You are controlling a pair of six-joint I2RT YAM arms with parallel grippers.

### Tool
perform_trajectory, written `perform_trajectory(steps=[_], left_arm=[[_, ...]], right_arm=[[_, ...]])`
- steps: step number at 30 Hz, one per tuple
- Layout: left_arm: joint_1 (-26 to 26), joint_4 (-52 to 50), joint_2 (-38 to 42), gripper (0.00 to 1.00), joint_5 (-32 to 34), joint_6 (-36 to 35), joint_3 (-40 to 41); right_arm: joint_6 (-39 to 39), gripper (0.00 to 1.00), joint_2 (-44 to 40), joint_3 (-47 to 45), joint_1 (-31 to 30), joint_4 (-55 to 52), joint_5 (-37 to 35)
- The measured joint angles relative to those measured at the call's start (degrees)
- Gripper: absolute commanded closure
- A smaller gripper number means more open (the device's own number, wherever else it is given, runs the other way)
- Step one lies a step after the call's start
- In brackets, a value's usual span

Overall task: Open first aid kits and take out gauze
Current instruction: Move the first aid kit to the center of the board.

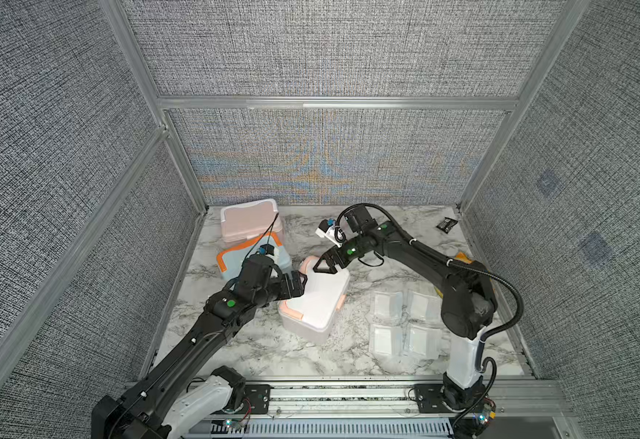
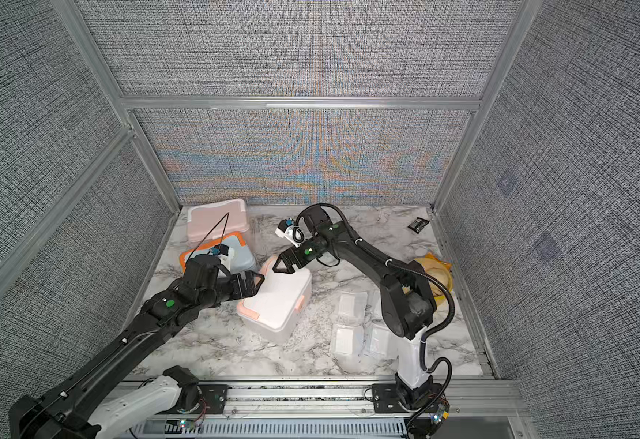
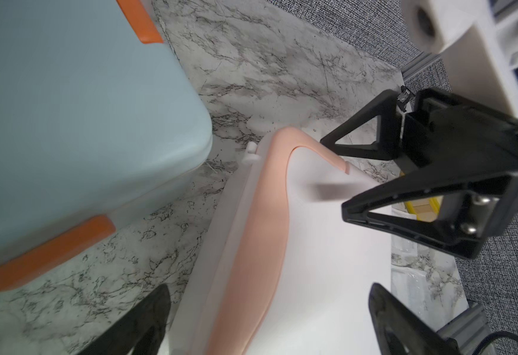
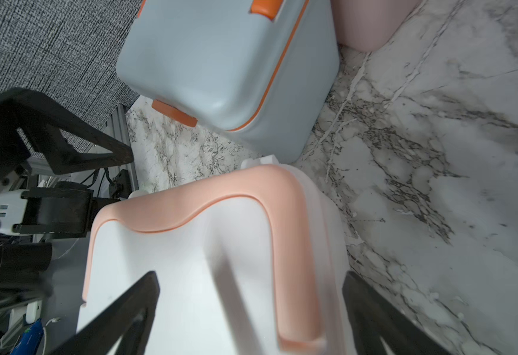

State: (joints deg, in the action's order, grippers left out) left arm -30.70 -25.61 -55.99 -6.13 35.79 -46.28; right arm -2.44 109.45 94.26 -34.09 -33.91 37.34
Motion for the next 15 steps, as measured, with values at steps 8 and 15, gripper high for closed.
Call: perform_trajectory(steps=[8, 15], left_arm=[[0.00, 0.04, -0.66, 0.01, -0.02, 0.02, 0.81], [0.00, 0.22, -2.89, 0.00, -3.08, 0.07, 0.85]], right_arm=[[6.84, 0.01, -13.40, -10.01, 0.13, 6.10, -7.56], [14.36, 0.01, -27.69, -24.37, 0.68, 12.87, -13.94]])
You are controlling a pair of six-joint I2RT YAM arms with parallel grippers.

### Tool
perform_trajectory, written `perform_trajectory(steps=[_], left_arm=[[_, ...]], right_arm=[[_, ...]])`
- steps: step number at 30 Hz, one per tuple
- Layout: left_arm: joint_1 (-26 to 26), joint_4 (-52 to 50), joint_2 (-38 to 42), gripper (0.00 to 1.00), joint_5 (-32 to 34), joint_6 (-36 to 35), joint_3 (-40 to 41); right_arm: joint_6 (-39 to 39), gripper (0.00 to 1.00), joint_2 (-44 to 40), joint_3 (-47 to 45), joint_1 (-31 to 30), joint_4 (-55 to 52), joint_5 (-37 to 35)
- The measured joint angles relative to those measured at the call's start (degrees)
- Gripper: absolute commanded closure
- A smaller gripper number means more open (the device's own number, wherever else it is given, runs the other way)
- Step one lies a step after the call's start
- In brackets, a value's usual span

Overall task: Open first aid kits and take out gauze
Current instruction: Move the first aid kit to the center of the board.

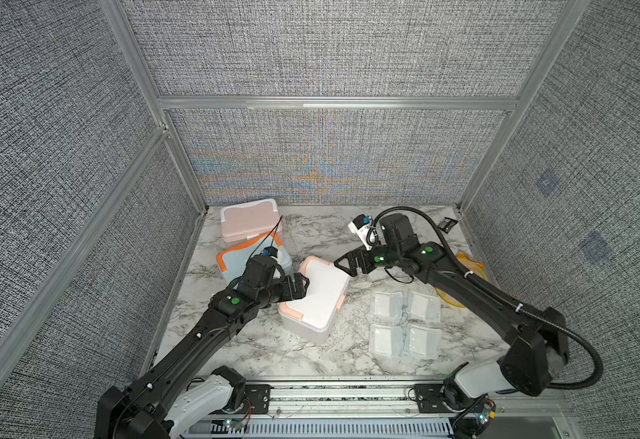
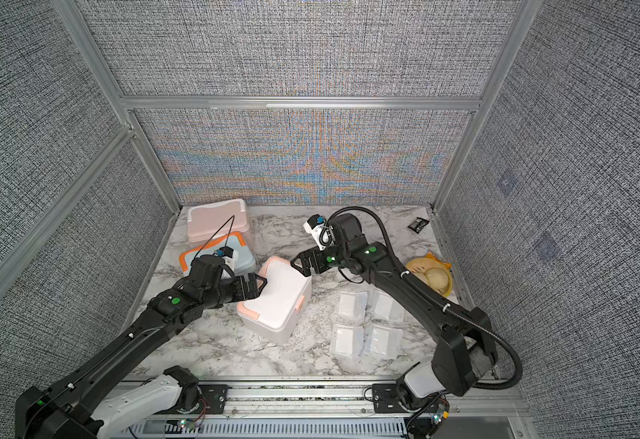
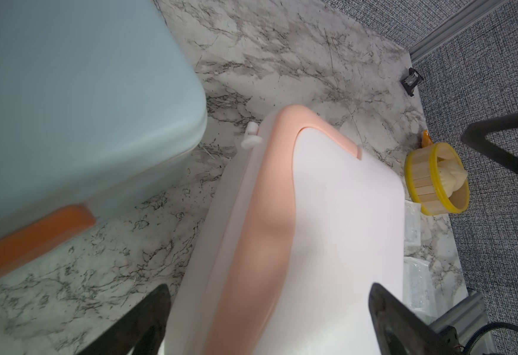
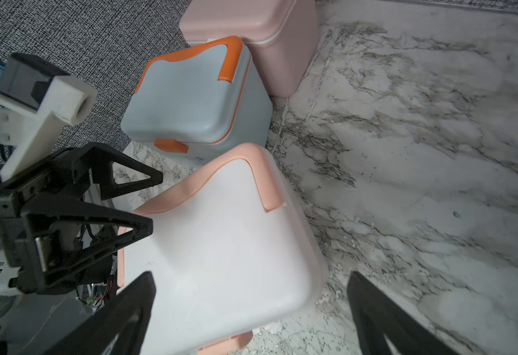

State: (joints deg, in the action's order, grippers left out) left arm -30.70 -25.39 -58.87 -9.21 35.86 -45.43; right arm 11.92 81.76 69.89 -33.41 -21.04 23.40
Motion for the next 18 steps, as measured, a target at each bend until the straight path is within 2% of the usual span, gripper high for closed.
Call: perform_trajectory(steps=[6, 18], left_arm=[[0.00, 0.04, -2.62, 0.01, -4.70, 0.42, -0.22], [-2.29, 2.71, -0.55, 0.01, -9.31, 5.38, 4.48]], right_arm=[[7.78, 0.01, -6.67, -10.62, 0.20, 6.08, -2.34], [19.04, 0.01, -2.73, -20.17, -0.31, 13.90, 1.14]])
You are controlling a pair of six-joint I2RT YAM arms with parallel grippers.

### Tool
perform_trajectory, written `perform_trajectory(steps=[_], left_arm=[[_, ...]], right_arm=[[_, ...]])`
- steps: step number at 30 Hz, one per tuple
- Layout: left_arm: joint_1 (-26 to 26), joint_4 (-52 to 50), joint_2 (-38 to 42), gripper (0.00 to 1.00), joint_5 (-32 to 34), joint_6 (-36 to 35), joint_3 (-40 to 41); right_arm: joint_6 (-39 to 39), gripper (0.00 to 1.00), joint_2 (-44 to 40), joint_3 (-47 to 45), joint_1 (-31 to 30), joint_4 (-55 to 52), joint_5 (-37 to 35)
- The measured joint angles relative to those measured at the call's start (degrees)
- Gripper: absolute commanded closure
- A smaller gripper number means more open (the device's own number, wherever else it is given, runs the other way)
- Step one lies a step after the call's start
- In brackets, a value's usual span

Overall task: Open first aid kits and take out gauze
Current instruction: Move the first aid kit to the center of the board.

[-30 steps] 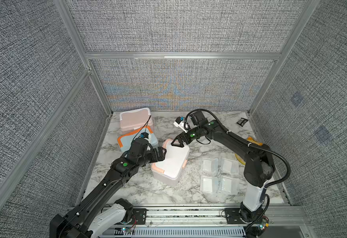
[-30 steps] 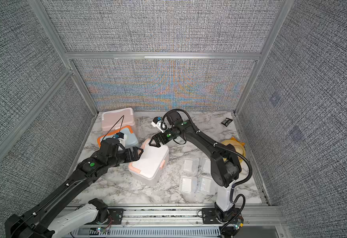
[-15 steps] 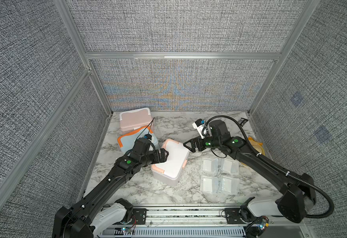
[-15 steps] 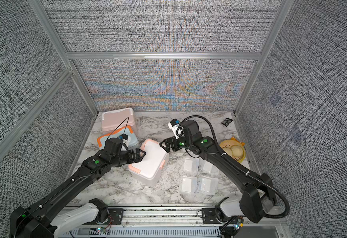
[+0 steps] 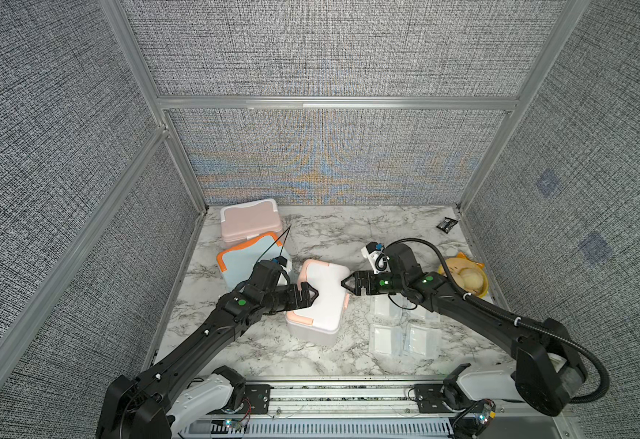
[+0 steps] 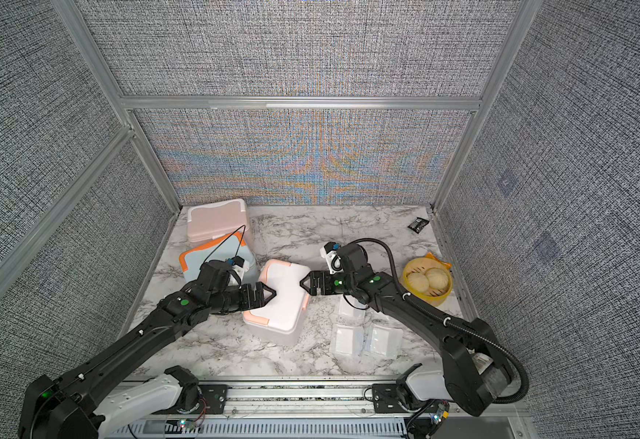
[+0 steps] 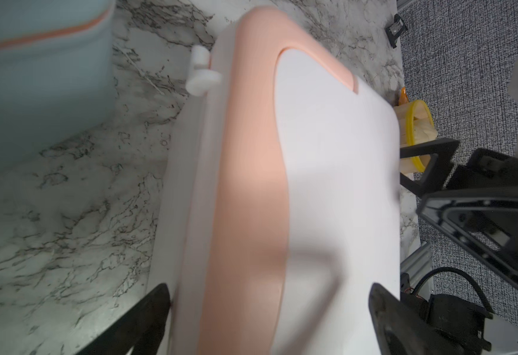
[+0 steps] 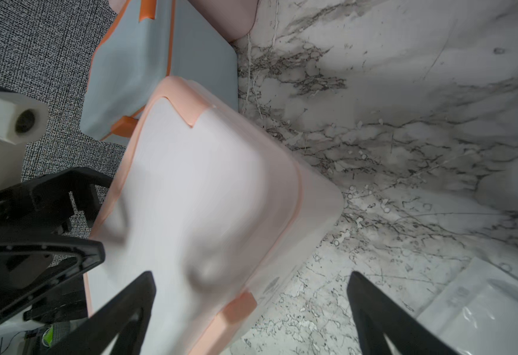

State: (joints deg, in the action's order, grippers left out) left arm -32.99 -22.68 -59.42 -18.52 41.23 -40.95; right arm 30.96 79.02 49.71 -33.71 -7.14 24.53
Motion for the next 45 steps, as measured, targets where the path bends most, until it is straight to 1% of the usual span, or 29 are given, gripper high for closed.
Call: perform_trajectory(steps=[5, 9, 15, 21, 27, 31, 35, 40, 41, 42, 45], left_arm=[[-2.21, 0.39, 2.21, 0.00, 0.15, 2.60, 1.81], [-2.58, -0.63, 4.87, 0.00, 1.90, 2.69, 3.17], [-2.60, -5.97, 9.73, 0.00, 5.44, -1.40, -0.20], [-2.60, -11.30, 12.39, 0.01, 9.75, -4.46, -2.95], [-2.60, -12.57, 9.81, 0.00, 9.77, -4.74, -5.97], [-2.60, -12.61, 6.71, 0.01, 9.51, -4.24, -8.48], [-2.60, -12.52, 5.53, 0.00, 9.53, -4.13, -9.33], [-2.60, -12.41, 4.94, 0.00, 9.81, -4.39, -10.08], [-2.60, -12.20, 4.57, 0.01, 9.97, -4.57, -10.27], [-2.60, -11.96, 4.09, 0.00, 9.99, -4.61, -10.49], [-2.60, -11.65, 2.21, 0.00, 9.60, -4.74, -11.45]], right_arm=[[5.55, 0.02, 4.87, -1.53, -1.42, 8.33, 5.27], [9.42, 0.03, 7.58, -1.81, -2.97, 14.08, 8.13], [12.76, 0.04, 8.66, -1.31, -3.76, 16.85, 10.97], [13.68, 0.04, 6.67, -1.36, -3.67, 15.96, 11.06], [15.87, 0.05, 7.17, -4.81, -3.65, 18.32, 12.35], [19.50, 0.08, 8.17, -6.97, -3.87, 24.02, 14.12], [23.82, 0.08, 7.10, -8.72, -6.27, 27.96, 14.38], [26.40, 0.07, 3.52, -10.82, -10.69, 30.18, 12.48], [26.91, 0.06, 2.60, -11.43, -11.04, 29.81, 12.09], [26.86, 0.02, 1.38, -12.00, -11.08, 29.20, 11.08], [25.83, 0.01, -2.23, -12.39, -11.02, 25.99, 6.82]])
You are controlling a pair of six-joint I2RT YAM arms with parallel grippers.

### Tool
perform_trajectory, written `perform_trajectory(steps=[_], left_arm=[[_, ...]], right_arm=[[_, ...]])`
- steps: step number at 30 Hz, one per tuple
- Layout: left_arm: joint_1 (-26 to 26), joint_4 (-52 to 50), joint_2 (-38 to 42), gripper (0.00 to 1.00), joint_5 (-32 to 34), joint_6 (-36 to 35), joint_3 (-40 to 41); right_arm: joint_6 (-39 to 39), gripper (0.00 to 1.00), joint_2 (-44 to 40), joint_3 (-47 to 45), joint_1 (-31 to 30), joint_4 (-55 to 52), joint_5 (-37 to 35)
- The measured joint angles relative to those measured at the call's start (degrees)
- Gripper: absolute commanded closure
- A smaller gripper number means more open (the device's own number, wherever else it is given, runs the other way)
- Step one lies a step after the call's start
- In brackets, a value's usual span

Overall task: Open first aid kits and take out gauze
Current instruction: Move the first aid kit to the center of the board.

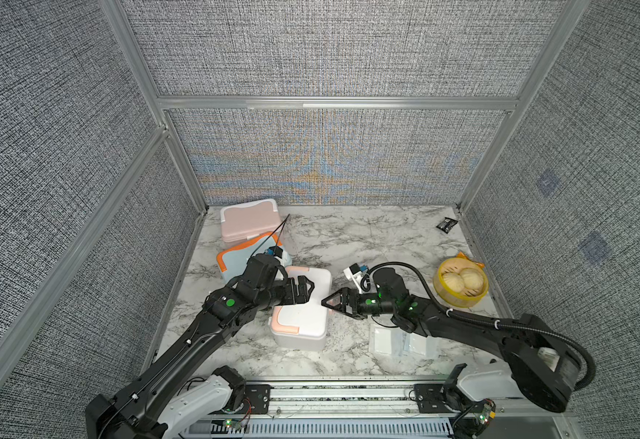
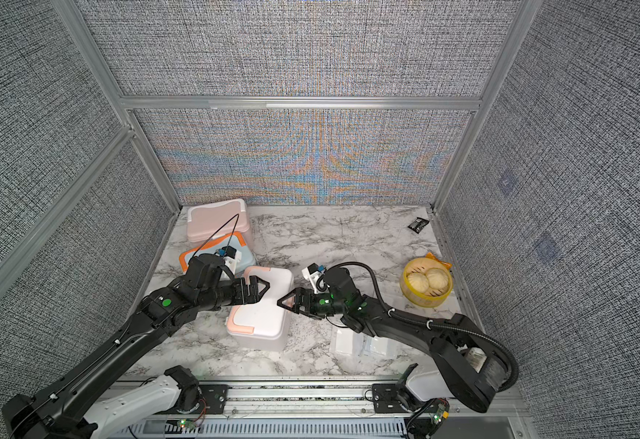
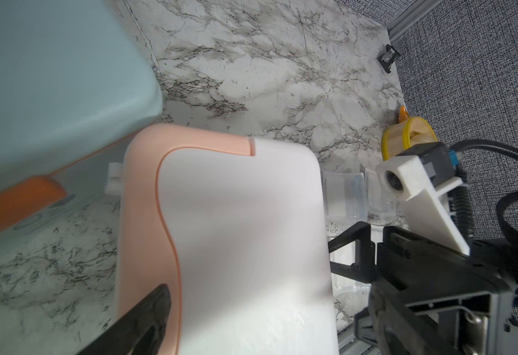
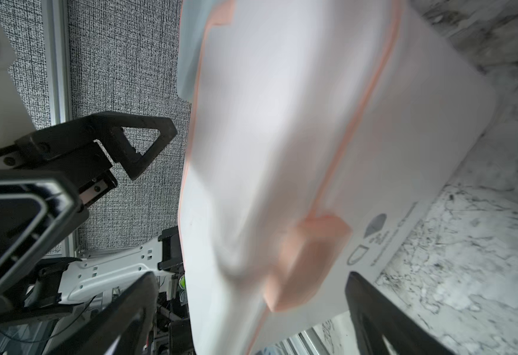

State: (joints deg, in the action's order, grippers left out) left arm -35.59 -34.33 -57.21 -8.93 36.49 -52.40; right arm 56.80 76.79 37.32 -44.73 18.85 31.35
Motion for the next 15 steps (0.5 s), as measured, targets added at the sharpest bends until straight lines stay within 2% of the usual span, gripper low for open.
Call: perform_trajectory(steps=[4, 9, 15], left_arm=[[-0.11, -0.07, -2.03, 0.02, -0.72, 0.00, -1.57], [-1.11, -0.20, -4.42, 0.09, -0.72, 0.04, -2.34], [-2.75, -0.44, -7.61, 0.22, -0.55, 0.13, -4.00]], right_arm=[[-2.45, 0.01, -3.89, -0.31, 0.31, -4.37, -4.70], [-3.98, 0.01, -6.23, -2.49, 1.29, -6.10, -10.10], [-3.28, 0.12, -1.64, -4.44, 2.08, 1.27, -8.98]])
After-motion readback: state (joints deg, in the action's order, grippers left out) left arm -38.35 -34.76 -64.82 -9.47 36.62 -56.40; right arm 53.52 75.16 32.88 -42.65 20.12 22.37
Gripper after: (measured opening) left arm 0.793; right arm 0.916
